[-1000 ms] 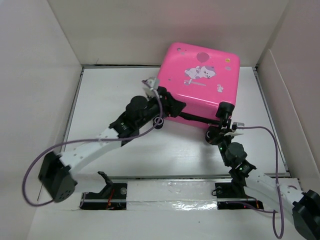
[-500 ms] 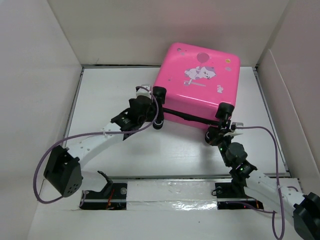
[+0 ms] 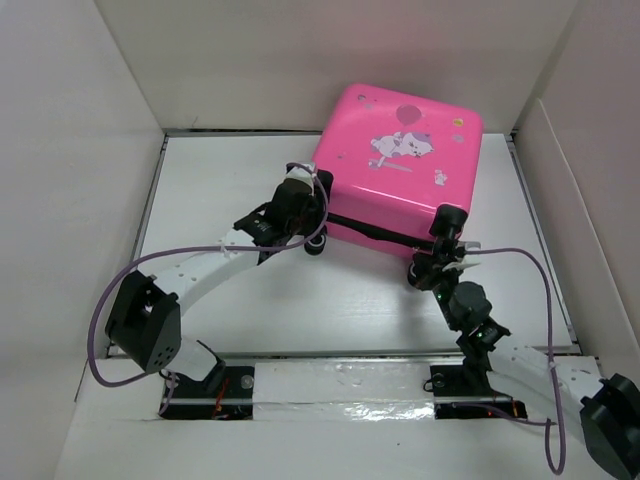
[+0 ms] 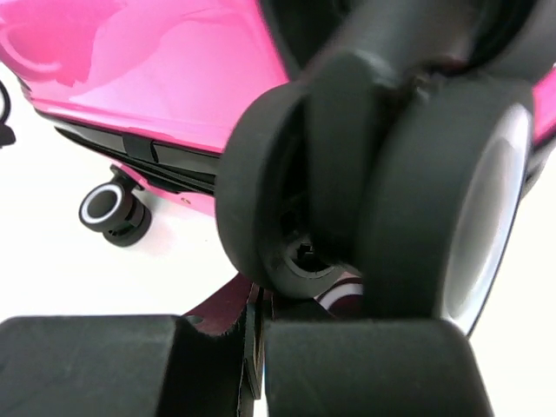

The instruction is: Pack the luggage

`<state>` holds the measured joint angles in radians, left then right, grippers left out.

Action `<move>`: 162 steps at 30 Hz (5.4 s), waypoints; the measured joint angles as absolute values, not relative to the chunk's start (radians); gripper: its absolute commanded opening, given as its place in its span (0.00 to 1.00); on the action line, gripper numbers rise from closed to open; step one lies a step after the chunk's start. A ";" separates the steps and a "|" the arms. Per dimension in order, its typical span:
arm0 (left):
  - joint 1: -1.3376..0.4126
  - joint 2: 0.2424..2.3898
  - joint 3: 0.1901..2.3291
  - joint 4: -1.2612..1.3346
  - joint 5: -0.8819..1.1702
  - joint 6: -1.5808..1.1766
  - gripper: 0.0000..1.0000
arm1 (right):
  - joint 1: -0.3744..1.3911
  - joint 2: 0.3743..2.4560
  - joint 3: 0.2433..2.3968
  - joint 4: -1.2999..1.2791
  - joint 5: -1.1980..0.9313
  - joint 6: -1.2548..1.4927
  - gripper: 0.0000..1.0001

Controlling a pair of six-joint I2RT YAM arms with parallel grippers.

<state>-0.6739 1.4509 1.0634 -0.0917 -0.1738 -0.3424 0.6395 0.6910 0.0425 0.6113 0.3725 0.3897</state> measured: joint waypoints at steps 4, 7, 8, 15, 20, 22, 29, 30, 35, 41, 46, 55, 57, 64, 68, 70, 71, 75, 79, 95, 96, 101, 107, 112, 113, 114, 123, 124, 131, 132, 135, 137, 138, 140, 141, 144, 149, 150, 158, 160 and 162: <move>-0.703 1.451 1.069 -0.095 -0.185 -0.344 0.00 | 0.648 0.823 0.081 0.685 0.351 0.387 0.00; -0.739 1.451 1.070 -0.096 -0.200 -0.357 0.00 | 0.704 0.947 0.130 0.743 0.388 0.384 0.00; -0.755 1.451 1.070 -0.097 -0.197 -0.363 0.00 | 0.727 0.984 0.151 0.754 0.399 0.380 0.00; -0.909 1.457 1.104 -0.112 -0.066 -0.467 0.00 | 0.826 1.256 0.313 0.871 0.315 0.391 0.00; -0.928 1.454 1.106 -0.139 0.021 -0.475 0.00 | 0.862 1.441 0.371 1.010 0.268 0.451 0.00; -0.913 1.438 1.103 -0.155 0.020 -0.461 0.00 | 0.862 1.531 0.397 1.106 0.250 0.492 0.00; -0.882 1.352 1.015 -0.102 -0.030 -0.437 0.00 | 0.893 1.801 0.465 1.354 0.212 0.628 0.00; -0.883 1.341 1.004 -0.084 -0.014 -0.446 0.08 | 0.905 1.823 0.463 1.342 0.191 0.650 0.00; -0.957 1.232 0.941 -0.038 -0.028 -0.441 0.67 | 0.952 1.812 0.433 1.319 0.166 0.714 0.22; -0.927 0.948 0.796 0.122 -0.114 -0.490 0.53 | 0.964 1.729 0.360 1.317 0.131 0.706 0.36; -0.832 0.897 0.662 0.205 -0.141 -0.529 0.42 | 0.966 1.645 0.260 1.313 0.124 0.686 0.35; -0.830 1.122 0.528 0.323 -0.105 -0.516 0.29 | 1.019 1.285 0.213 1.141 0.167 0.596 0.00; -0.830 1.155 0.527 0.382 -0.093 -0.508 0.27 | 1.029 1.143 0.215 1.018 0.202 0.570 0.08; -0.830 1.283 0.527 0.626 -0.060 -0.482 0.27 | 1.032 0.786 0.274 0.624 0.359 0.500 0.54; -0.830 1.386 0.527 0.723 -0.057 -0.471 0.27 | 1.022 0.795 0.336 0.502 0.390 0.472 0.59; -0.830 1.422 0.527 0.755 -0.062 -0.467 0.27 | 1.022 0.828 0.364 0.467 0.393 0.463 0.59; -0.830 1.433 0.527 0.773 -0.065 -0.464 0.27 | 1.022 0.841 0.373 0.455 0.391 0.459 0.59; -0.839 1.456 0.527 0.849 -0.096 -0.454 0.27 | 1.020 0.879 0.381 0.447 0.387 0.447 0.59; -0.858 1.475 0.527 0.928 -0.129 -0.446 0.28 | 1.015 0.912 0.387 0.448 0.377 0.442 0.59; -0.903 1.595 0.527 1.121 -0.272 -0.423 0.29 | 0.995 0.861 0.387 0.447 0.354 0.442 0.59; -0.907 1.596 0.527 1.122 -0.278 -0.418 0.32 | 0.994 0.856 0.387 0.447 0.354 0.442 0.59; -0.912 1.603 0.527 1.118 -0.295 -0.408 0.39 | 0.981 0.838 0.386 0.447 0.348 0.442 0.59; -0.926 1.609 0.527 1.117 -0.310 -0.397 0.29 | 0.980 0.836 0.386 0.446 0.343 0.442 0.59; -0.934 1.627 0.529 1.118 -0.313 -0.391 0.18 | 0.980 0.836 0.386 0.445 0.340 0.441 0.59; -0.936 1.631 0.528 1.118 -0.314 -0.390 0.13 | 0.980 0.836 0.386 0.445 0.340 0.442 0.59; -0.937 1.635 0.529 1.119 -0.315 -0.390 0.10 | 0.980 0.836 0.386 0.446 0.340 0.441 0.59; -0.945 1.645 0.531 1.119 -0.340 -0.389 0.00 | 0.975 0.842 0.386 0.446 0.339 0.440 0.66; -0.946 1.645 0.531 1.119 -0.345 -0.389 0.00 | 0.974 0.846 0.386 0.446 0.339 0.440 0.69; -0.949 1.644 0.530 1.126 -0.361 -0.388 0.00 | 0.969 0.919 0.433 0.401 0.388 0.428 0.93; -0.949 1.644 0.530 1.126 -0.362 -0.388 0.00 | 0.969 0.934 0.453 0.390 0.407 0.426 0.95; -0.950 1.644 0.530 1.129 -0.365 -0.386 0.00 | 0.969 0.997 0.527 0.365 0.451 0.422 0.98; -0.950 1.644 0.530 1.134 -0.367 -0.385 0.00 | 0.969 1.046 0.572 0.364 0.470 0.422 0.98; -0.951 1.644 0.530 1.135 -0.368 -0.385 0.00 | 0.968 1.070 0.592 0.365 0.480 0.422 0.98; -0.952 1.644 0.529 1.137 -0.370 -0.382 0.00 | 0.968 1.119 0.624 0.367 0.501 0.422 0.92; -0.952 1.644 0.528 1.139 -0.372 -0.382 0.00 | 0.968 1.146 0.640 0.366 0.515 0.422 0.90; -0.941 1.644 0.519 1.146 -0.389 -0.398 0.00 | 0.970 1.217 0.703 0.331 0.547 0.436 0.87; -0.924 1.644 0.508 1.168 -0.404 -0.390 0.00 | 0.968 1.303 0.779 0.298 0.617 0.474 0.83; -0.924 1.644 0.505 1.176 -0.404 -0.385 0.00 | 0.966 1.321 0.788 0.295 0.634 0.485 0.80; -0.920 1.644 0.499 1.193 -0.401 -0.369 0.00 | 0.971 1.401 0.830 0.250 0.688 0.525 0.12; -0.913 1.644 0.499 1.195 -0.401 -0.363 0.00 | 0.971 1.396 0.826 0.249 0.688 0.524 0.03; -0.908 1.645 0.497 1.202 -0.393 -0.358 0.00 | 0.971 1.375 0.804 0.261 0.682 0.518 0.00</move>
<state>-0.9077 1.6447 0.4973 1.2022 -0.3931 -0.3584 0.9710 1.3746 0.8036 0.2611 0.6819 0.5179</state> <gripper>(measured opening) 0.006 0.623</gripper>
